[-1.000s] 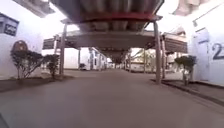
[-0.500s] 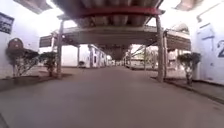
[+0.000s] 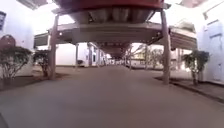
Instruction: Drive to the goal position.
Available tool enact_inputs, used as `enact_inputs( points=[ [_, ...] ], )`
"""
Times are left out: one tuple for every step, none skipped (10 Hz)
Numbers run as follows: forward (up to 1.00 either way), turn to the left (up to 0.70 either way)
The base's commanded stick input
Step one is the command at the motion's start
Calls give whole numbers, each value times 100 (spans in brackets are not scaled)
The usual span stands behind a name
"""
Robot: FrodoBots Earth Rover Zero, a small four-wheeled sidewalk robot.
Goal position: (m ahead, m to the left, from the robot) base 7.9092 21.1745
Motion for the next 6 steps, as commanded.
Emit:
enact_inputs(
  points=[
    [85, 0],
    [85, 0],
    [85, 0],
    [85, 0],
    [85, 0],
    [85, 0]
  ],
)
